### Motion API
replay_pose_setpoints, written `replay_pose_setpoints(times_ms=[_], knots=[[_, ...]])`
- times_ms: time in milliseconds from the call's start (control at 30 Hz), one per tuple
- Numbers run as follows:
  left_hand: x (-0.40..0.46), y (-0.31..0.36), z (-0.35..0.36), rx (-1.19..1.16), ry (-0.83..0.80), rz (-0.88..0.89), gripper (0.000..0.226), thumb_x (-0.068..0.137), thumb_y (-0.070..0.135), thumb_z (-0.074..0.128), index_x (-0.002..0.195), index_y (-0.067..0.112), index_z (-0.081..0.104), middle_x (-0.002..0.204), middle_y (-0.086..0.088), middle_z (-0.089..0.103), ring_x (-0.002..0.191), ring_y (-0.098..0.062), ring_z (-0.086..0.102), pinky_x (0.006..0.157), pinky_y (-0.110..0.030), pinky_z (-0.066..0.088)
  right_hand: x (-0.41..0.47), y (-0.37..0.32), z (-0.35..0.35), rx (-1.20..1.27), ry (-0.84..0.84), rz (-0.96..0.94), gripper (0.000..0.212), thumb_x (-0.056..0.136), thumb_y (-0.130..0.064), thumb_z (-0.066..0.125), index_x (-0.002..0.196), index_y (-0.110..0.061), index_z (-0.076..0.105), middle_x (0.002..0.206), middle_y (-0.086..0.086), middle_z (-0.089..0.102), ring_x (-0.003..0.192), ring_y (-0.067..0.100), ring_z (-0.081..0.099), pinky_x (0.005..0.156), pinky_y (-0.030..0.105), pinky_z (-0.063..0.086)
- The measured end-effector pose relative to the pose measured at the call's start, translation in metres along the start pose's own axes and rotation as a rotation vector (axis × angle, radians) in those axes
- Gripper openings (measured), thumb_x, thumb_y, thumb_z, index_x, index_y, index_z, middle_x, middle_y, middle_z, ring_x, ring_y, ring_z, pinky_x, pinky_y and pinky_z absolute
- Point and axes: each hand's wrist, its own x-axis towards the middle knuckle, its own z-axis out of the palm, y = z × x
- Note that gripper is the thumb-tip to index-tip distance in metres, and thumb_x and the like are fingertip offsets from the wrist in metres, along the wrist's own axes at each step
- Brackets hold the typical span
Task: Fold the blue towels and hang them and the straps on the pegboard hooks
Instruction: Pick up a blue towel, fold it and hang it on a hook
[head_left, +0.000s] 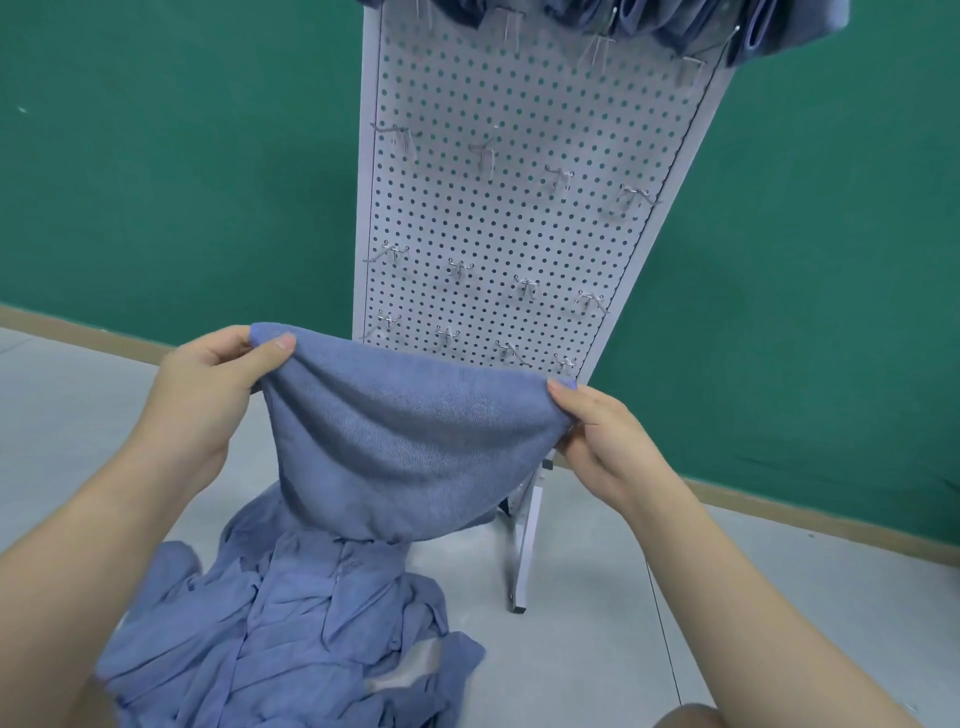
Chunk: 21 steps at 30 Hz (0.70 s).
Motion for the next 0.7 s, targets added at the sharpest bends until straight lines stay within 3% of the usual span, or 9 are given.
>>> replay_pose_setpoints(times_ms=[100,200,300,400,500,567,700], knots=[[-0.001,0.0,0.004,0.0,-0.045,0.021,0.014,0.097,0.006,0.066,0.096,0.017,0.075,0.09,0.009,0.079,0.085,-0.008,0.07,0.085,-0.023,0.054,0.0,0.003,-0.003,-0.183,0.122,-0.107,0.024,0.102,-0.023,0.064,0.095,-0.004,0.077,0.094,0.005,0.075,0.085,0.016,0.064,0.083,0.031,0.054],[0.001,-0.003,0.004,0.006,-0.016,0.03,0.013,0.097,0.008,0.067,0.095,0.018,0.075,0.088,0.01,0.078,0.084,-0.009,0.07,0.087,-0.027,0.053,-0.002,0.001,-0.003,-0.273,0.244,-0.157,0.033,0.101,-0.03,0.065,0.082,-0.004,0.071,0.083,-0.005,0.064,0.08,0.012,0.051,0.079,0.028,0.042],[0.002,-0.004,0.004,0.008,0.035,0.035,0.012,0.098,0.012,0.068,0.092,0.02,0.075,0.084,0.011,0.078,0.081,-0.01,0.069,0.085,-0.031,0.053,-0.005,-0.002,-0.002,-0.273,0.288,-0.173,0.039,0.102,-0.034,0.065,0.066,-0.017,0.065,0.076,-0.01,0.061,0.075,0.009,0.051,0.077,0.025,0.043],[0.003,-0.005,0.004,0.006,0.059,0.037,0.018,0.099,0.023,0.068,0.081,0.019,0.071,0.076,0.008,0.072,0.076,-0.013,0.062,0.083,-0.035,0.049,-0.007,-0.006,0.001,-0.172,0.216,-0.148,0.03,0.104,-0.032,0.061,0.081,-0.015,0.072,0.083,-0.012,0.072,0.08,0.005,0.063,0.08,0.021,0.048],[0.002,-0.004,0.004,0.002,0.047,0.057,0.036,0.101,0.035,0.065,0.068,0.022,0.06,0.075,-0.001,0.056,0.079,-0.02,0.046,0.08,-0.043,0.037,-0.007,-0.011,0.004,-0.032,0.185,-0.083,0.032,0.104,-0.036,0.059,0.101,-0.008,0.074,0.104,0.001,0.079,0.099,0.016,0.071,0.095,0.03,0.053],[0.0,-0.002,0.004,0.002,0.039,0.063,0.04,0.101,0.036,0.063,0.064,0.023,0.057,0.075,-0.002,0.052,0.078,-0.02,0.044,0.079,-0.043,0.035,-0.007,-0.012,0.006,0.04,0.183,-0.045,0.031,0.105,-0.038,0.057,0.1,-0.01,0.072,0.101,0.0,0.079,0.096,0.015,0.071,0.097,0.034,0.052],[-0.003,0.001,0.006,-0.037,0.002,0.039,0.041,0.102,0.032,0.064,0.062,0.024,0.064,0.078,-0.002,0.06,0.076,-0.017,0.052,0.081,-0.037,0.046,-0.008,-0.012,0.009,0.13,0.145,-0.038,0.033,0.105,-0.04,0.054,0.106,-0.013,0.072,0.101,0.0,0.078,0.087,0.013,0.073,0.088,0.033,0.052]])
